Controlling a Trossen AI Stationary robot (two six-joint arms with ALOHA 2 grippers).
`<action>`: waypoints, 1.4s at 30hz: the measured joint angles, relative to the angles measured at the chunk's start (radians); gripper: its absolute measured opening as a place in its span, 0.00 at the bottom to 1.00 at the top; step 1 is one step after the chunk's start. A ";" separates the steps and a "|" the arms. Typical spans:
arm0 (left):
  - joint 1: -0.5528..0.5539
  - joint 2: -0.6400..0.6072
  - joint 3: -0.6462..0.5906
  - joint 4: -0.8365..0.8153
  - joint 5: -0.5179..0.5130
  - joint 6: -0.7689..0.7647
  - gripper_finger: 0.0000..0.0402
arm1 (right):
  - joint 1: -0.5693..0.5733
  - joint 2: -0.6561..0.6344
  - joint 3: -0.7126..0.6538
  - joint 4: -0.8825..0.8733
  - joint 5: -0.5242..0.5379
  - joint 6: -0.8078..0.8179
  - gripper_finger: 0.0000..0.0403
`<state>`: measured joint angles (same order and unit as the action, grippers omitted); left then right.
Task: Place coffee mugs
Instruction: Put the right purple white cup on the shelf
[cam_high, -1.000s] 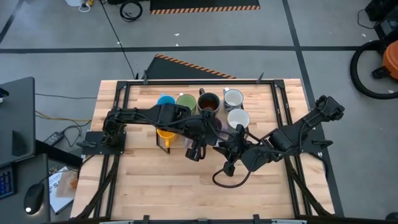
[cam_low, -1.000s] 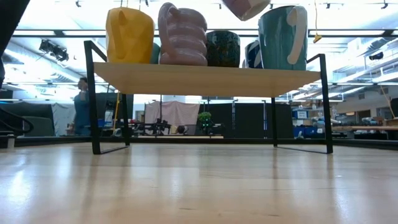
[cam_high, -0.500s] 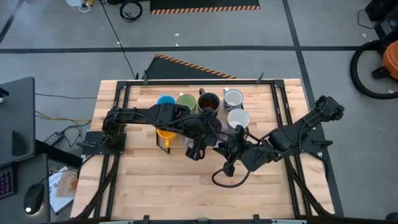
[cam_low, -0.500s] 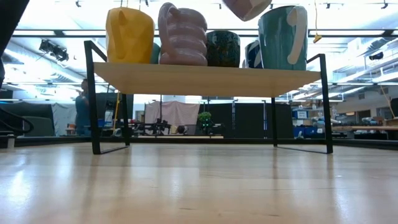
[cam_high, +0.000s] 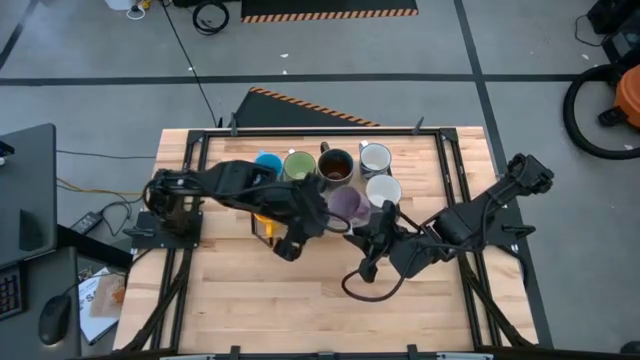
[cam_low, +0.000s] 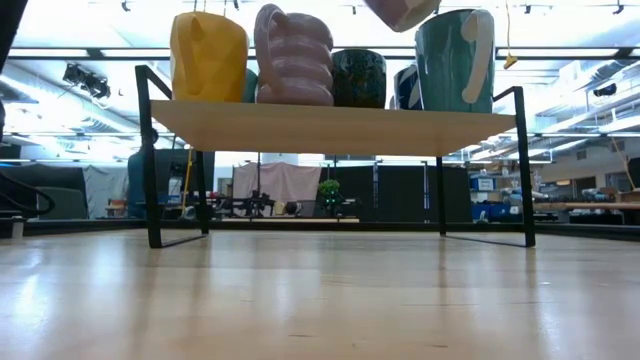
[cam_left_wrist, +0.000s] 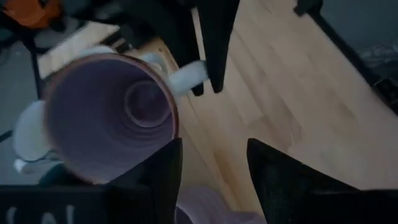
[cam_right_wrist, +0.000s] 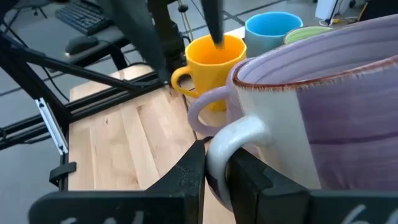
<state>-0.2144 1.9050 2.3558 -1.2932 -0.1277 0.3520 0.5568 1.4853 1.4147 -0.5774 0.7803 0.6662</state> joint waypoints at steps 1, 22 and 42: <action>-0.003 -0.008 0.002 0.005 -0.005 -0.008 0.47 | 0.006 0.000 0.000 0.000 0.009 0.008 0.13; -0.017 -0.114 0.000 0.039 -0.034 -0.079 0.47 | 0.011 -0.039 -0.347 0.617 0.046 -0.100 0.13; -0.036 -0.113 0.000 0.022 -0.036 -0.079 0.47 | 0.023 -0.042 -0.615 1.165 0.113 -0.225 0.13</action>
<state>-0.2504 1.7916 2.3562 -1.2716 -0.1635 0.2733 0.5797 1.4433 0.7995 0.5876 0.8932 0.4416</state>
